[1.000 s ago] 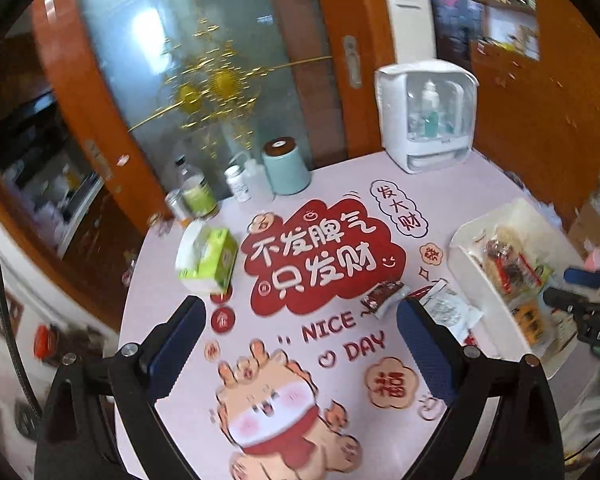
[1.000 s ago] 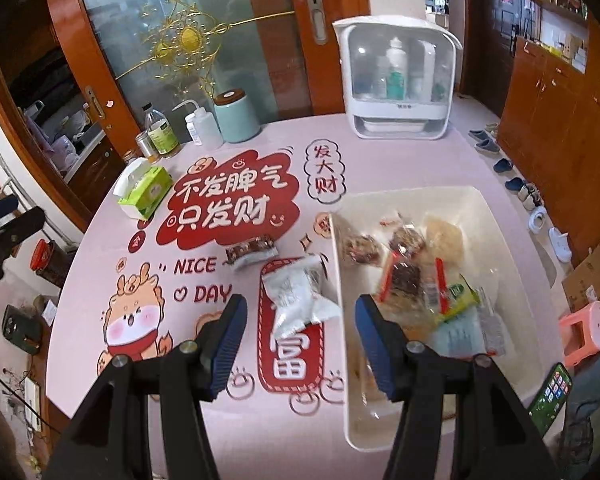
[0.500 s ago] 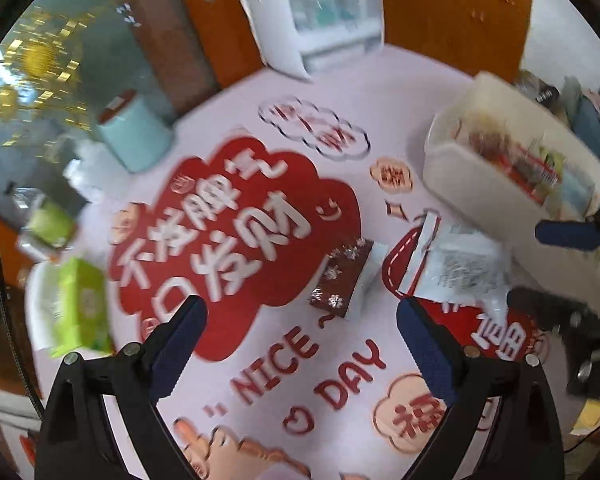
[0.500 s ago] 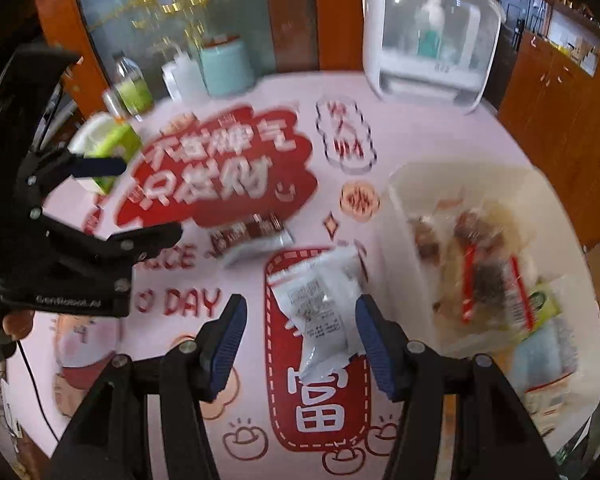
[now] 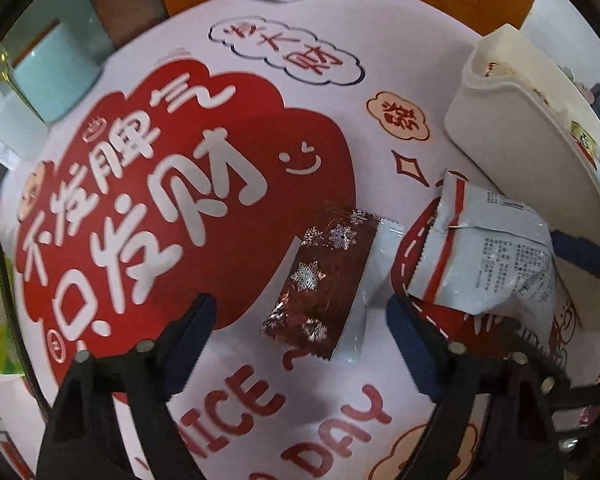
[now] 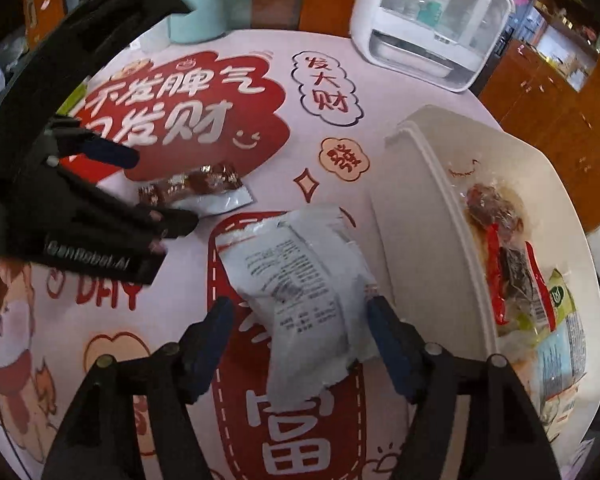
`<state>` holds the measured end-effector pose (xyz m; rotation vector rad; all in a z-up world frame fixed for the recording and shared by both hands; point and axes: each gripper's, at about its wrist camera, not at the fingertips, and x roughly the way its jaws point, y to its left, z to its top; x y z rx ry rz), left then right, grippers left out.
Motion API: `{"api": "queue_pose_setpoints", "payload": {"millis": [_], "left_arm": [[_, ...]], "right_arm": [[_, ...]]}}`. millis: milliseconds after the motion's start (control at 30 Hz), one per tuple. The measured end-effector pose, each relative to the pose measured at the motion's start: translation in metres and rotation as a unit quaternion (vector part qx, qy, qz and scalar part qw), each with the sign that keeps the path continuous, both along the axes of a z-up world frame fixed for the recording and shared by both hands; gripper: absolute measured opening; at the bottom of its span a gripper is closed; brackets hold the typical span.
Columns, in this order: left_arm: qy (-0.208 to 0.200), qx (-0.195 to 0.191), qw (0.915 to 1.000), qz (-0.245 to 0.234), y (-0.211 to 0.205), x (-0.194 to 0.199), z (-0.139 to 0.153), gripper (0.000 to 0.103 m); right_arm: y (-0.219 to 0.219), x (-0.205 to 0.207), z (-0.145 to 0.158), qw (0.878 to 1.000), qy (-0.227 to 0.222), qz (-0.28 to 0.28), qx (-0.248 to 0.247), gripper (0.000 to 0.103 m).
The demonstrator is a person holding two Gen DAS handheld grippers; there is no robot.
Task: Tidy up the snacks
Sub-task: 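Grasp the white printed bag with the right gripper while the left grasps the brown wrapper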
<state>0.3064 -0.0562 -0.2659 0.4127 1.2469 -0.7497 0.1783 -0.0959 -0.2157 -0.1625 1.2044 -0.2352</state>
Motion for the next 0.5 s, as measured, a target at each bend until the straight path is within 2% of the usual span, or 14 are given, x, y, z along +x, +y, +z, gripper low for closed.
{"api": "queue_pose_setpoints", "payload": {"millis": [67, 233, 267, 300, 333, 367, 400, 500], "left_arm": [[0.008, 0.002, 1.0000, 0.005, -0.002, 0.002, -0.005, 0.077], [-0.004, 0.008, 1.0000, 0.003, -0.007, 0.000, -0.006, 0.074], [-0.006, 0.005, 1.0000, 0.002, -0.008, -0.001, -0.004, 0.064], [-0.008, 0.003, 1.0000, 0.001, -0.009, -0.001, -0.003, 0.049], [-0.007, 0.002, 1.0000, 0.002, -0.009, 0.000, -0.002, 0.042], [-0.003, 0.003, 1.0000, 0.006, -0.009, 0.001, 0.000, 0.038], [0.003, 0.002, 0.9999, 0.012, -0.007, 0.002, 0.000, 0.037], [0.004, -0.004, 0.9994, 0.033, 0.004, 0.004, 0.005, 0.035]], "right_arm": [[0.005, 0.001, -0.004, 1.000, 0.001, 0.014, -0.015, 0.080], [0.009, 0.007, -0.015, 0.999, 0.010, 0.020, -0.039, 0.082], [0.009, 0.009, -0.018, 0.999, 0.015, 0.021, -0.045, 0.082], [0.009, 0.011, -0.021, 0.998, 0.020, 0.020, -0.048, 0.081], [0.008, 0.013, -0.024, 0.998, 0.025, 0.018, -0.055, 0.075], [0.007, 0.013, -0.024, 0.998, 0.018, 0.016, -0.053, 0.052], [0.005, 0.012, -0.022, 0.999, 0.015, 0.016, -0.041, 0.044], [0.003, 0.014, -0.018, 0.999, 0.013, 0.013, -0.038, 0.033]]}}
